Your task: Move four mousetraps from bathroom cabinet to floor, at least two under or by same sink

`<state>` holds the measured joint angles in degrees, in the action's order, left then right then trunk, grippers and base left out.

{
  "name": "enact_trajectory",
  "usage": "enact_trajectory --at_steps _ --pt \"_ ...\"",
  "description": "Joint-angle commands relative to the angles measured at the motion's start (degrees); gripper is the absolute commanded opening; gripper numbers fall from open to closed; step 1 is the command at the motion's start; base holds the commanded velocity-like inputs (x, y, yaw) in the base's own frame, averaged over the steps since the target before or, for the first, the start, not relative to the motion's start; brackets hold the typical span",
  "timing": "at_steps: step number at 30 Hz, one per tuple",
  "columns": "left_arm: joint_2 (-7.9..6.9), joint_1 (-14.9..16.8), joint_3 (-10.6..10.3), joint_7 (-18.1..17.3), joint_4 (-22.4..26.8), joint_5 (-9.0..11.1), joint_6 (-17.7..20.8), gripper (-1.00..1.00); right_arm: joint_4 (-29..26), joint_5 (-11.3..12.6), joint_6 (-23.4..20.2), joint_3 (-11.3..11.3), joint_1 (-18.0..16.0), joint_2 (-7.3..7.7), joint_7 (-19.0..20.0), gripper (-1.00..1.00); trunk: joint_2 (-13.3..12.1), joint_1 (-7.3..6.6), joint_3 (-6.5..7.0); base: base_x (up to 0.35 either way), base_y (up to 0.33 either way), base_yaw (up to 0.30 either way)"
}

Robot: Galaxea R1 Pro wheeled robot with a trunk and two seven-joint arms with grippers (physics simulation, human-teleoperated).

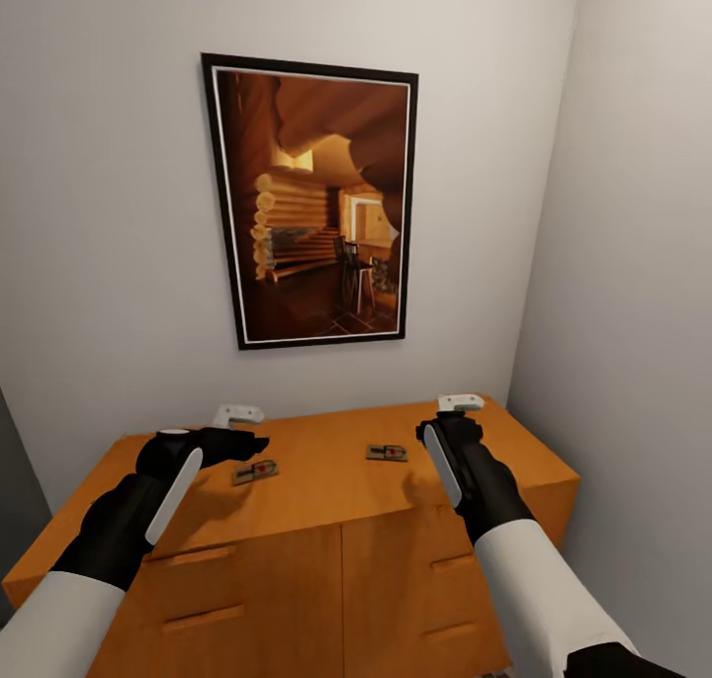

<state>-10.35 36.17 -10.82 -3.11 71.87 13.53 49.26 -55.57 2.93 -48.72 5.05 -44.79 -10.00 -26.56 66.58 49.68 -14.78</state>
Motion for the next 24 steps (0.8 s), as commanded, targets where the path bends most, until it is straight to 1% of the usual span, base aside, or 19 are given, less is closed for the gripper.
enact_trajectory --at_steps 1,11,16,24 --pt "-0.04 0.07 -0.06 -0.16 -0.07 -0.1 0.14 1.0 0.03 0.29 -0.2 0.09 -0.05 0.0 -0.41 1.0 0.05 0.04 -0.08 0.317 0.0 0.0" --pt "0.03 0.08 -0.07 -0.08 -0.47 -0.1 -0.83 1.0 0.27 0.23 -0.28 0.21 -0.06 0.0 -0.42 1.0 0.05 0.04 -0.08 0.298 0.0 0.0" --pt "0.06 0.09 -0.07 -0.06 -0.49 -0.09 -0.89 1.0 0.28 0.23 -0.46 0.22 -0.07 0.0 -0.42 1.0 0.05 0.04 -0.08 0.09 0.0 0.0" --pt "0.07 0.08 -0.06 -0.05 -0.5 -0.08 -0.86 1.0 0.34 0.42 -0.82 0.22 -0.06 0.0 -0.36 1.0 0.05 0.04 -0.08 0.02 0.0 0.0"
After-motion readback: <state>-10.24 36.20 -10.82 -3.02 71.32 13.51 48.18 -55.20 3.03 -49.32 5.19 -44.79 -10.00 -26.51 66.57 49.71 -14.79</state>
